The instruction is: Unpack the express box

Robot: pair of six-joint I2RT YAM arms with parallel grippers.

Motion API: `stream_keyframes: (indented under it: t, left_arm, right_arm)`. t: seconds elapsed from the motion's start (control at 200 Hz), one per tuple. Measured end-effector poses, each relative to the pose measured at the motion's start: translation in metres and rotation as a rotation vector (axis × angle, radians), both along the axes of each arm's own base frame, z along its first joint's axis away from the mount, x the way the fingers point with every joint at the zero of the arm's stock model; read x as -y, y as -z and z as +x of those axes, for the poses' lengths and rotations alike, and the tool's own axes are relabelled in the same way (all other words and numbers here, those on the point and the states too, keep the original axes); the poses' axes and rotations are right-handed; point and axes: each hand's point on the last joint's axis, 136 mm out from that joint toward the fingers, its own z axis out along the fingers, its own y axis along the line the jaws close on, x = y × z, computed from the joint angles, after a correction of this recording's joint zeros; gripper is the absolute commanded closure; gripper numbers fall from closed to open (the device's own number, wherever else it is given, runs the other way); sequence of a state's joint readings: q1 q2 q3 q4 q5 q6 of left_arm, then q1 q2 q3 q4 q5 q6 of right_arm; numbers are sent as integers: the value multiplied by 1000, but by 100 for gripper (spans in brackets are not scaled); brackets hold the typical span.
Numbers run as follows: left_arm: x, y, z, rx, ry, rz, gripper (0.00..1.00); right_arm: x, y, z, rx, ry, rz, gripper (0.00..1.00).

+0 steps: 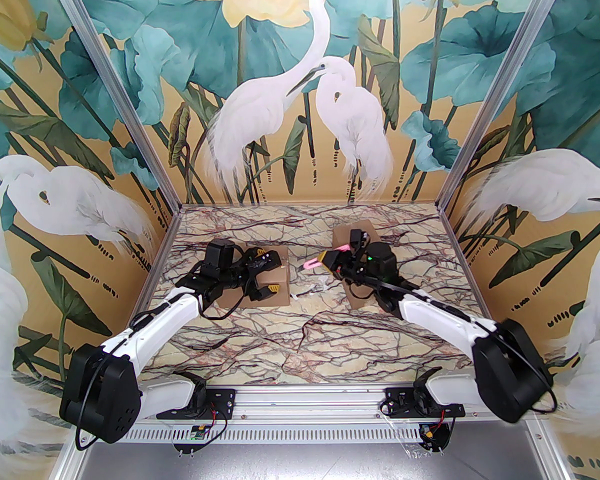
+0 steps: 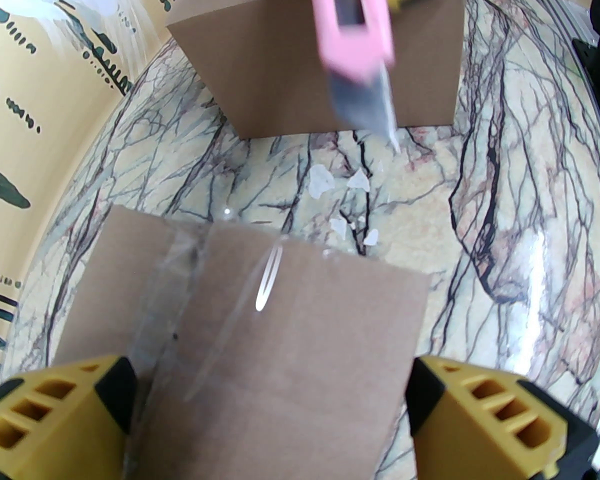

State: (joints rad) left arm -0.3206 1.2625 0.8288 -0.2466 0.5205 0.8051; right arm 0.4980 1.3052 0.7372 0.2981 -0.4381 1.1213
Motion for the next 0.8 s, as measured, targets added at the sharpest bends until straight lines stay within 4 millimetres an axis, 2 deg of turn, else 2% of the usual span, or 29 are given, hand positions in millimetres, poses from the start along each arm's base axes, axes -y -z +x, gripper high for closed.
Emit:
stream_keyframes:
  t: [0.125, 0.285, 0.375, 0.445, 0.525, 0.575, 0.675, 0.74, 0.8]
  left_arm:
    - [-2, -11, 8, -66, -102, -65, 6]
    - [-1, -20, 16, -138, -206, -147, 8]
    - [9, -18, 18, -181, -238, -169, 8]
    - [19, -18, 20, -206, -245, -181, 6]
    - [21, -18, 21, -223, -266, -190, 2]
    - [14, -22, 28, -260, -349, -178, 1]
    - [-2, -63, 59, -234, -495, -229, 1]
    - [-25, -87, 77, -221, -601, -282, 1]
    - [-50, -98, 91, -228, -696, -318, 1]
  right_arm:
    - [-3, -2, -6, 35, 6, -127, 100]
    - [-24, 19, -33, 31, -54, -294, 100]
    - [-34, 28, -45, 31, -89, -369, 100]
    - [-39, 32, -46, 36, -100, -407, 100]
    - [-39, 36, -46, 38, -101, -437, 100]
    - [-45, 38, -46, 33, -115, -469, 100]
    - [-72, 42, -44, 46, -165, -499, 100]
    - [-88, 48, -48, 45, -204, -520, 100]
    - [-101, 55, -51, 39, -234, -538, 100]
